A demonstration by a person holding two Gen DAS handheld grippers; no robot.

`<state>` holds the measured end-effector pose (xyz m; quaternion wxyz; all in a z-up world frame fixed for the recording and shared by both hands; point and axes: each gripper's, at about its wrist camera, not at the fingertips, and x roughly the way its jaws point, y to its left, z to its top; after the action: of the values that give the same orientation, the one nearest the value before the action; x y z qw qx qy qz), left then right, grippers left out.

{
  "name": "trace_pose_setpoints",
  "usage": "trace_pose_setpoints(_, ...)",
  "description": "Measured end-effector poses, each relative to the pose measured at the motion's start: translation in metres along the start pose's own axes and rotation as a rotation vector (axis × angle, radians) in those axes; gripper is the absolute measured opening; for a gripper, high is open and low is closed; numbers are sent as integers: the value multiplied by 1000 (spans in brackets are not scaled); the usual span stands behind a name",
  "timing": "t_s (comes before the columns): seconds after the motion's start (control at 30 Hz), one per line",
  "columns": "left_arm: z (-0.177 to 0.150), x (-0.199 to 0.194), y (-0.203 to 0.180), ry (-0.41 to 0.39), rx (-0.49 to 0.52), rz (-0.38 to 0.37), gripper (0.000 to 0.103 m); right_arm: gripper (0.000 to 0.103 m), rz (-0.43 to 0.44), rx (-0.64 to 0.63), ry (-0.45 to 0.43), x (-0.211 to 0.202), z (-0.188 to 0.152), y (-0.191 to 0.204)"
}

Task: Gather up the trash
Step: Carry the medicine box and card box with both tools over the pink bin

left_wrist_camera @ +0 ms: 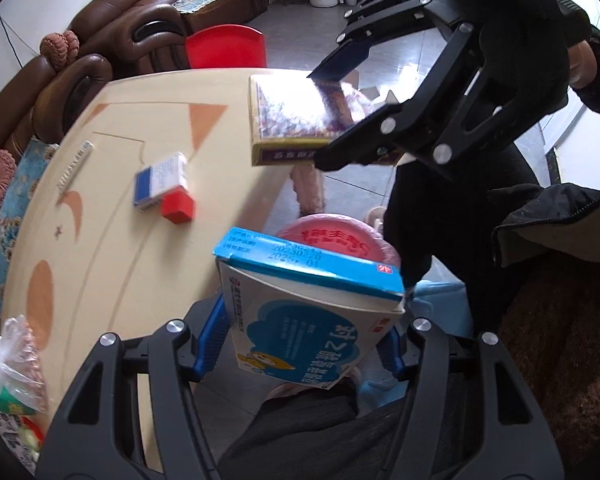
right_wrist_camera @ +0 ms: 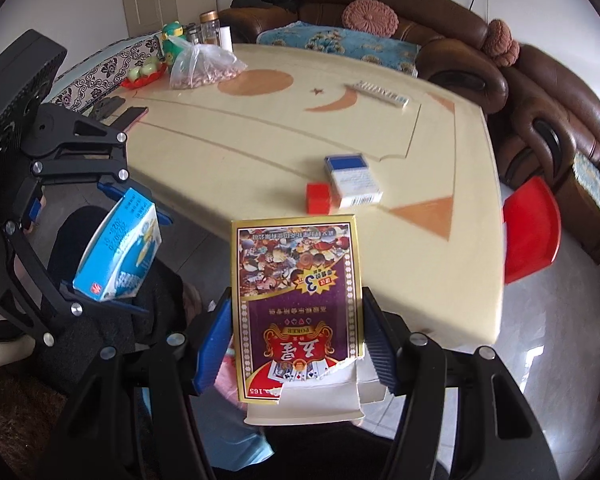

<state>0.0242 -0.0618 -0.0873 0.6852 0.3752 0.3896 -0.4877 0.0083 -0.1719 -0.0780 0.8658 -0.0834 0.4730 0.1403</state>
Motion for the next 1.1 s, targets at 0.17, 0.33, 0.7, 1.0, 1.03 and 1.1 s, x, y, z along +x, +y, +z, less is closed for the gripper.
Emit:
trace_pose_setpoints(0.17,-8,17,-6,-8,-31,-41,62,59,23,32,31,20,-18,1)
trace_pose_setpoints(0.33,-15,39,-5,-1,-66,-84,62,59,33,54,69,46,-34,-1)
trace_pose_setpoints(0.7,-28,107,9,60,-166,-201,62,59,79,137,174,119,-63,-18)
trace_pose_setpoints(1.0,-39,166,20,131,-258,-273,62,59,125,186,272,184,-85,-22)
trace_pose_setpoints(1.03,-39,172,22,141,-267,-280,62,59,131,192,283,191,-87,-23)
trace_pose_setpoints(1.1,-42,188,25,167,-288,-296,62,59,139,207,304,206,-90,-26)
